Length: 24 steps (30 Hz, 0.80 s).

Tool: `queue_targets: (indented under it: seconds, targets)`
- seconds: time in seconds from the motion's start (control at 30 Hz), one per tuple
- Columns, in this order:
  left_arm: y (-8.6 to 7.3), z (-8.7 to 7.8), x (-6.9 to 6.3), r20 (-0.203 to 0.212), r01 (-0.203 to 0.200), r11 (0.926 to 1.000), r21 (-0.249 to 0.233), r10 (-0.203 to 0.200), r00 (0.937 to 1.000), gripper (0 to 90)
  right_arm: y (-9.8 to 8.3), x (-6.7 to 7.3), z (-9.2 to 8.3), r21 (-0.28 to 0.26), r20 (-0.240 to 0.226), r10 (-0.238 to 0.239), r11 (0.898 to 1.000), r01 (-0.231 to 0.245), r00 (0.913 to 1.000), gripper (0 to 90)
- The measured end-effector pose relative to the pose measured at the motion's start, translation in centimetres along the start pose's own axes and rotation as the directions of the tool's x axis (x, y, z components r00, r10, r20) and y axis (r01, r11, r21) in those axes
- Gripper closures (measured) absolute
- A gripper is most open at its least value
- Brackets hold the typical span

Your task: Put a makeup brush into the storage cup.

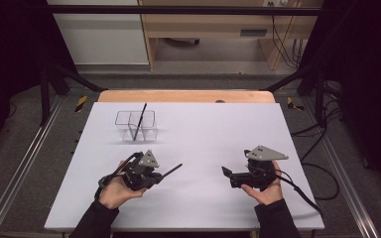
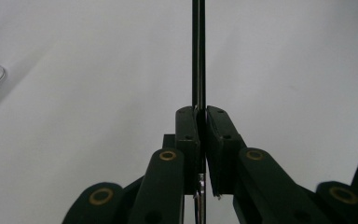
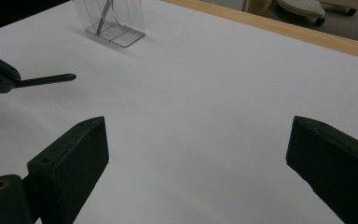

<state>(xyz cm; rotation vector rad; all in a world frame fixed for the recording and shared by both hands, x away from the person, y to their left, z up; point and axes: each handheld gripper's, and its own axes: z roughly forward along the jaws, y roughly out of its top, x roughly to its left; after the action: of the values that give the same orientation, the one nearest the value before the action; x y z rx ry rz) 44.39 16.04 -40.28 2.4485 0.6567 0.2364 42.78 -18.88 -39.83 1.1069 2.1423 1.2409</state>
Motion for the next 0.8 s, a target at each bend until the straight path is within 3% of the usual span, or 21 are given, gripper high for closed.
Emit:
queue_targets:
  seconds: [0.2, 0.47, 0.8]
  targets:
    - [0.2, -0.6, -0.1, 0.007, -0.009, 0.9996, -0.028, 0.009, 0.9999, 83.5, 0.6, 0.7, 0.4, 0.011, -0.006, -0.030, 1.000, 0.030, 0.9995, 6.2]
    - [1.3, -0.9, -0.2, 0.030, -0.044, 0.9988, -0.021, 0.045, 0.9985, 83.5, 1.7, 1.9, 0.9, 0.046, -0.026, -0.103, 0.994, 0.104, 0.9944, 6.5]
    - [2.4, -0.6, 0.2, 0.048, -0.075, 0.9972, 0.006, 0.074, 0.9961, 83.5, 2.7, 3.2, 1.3, 0.091, -0.053, -0.186, 0.978, 0.190, 0.9811, 6.9]
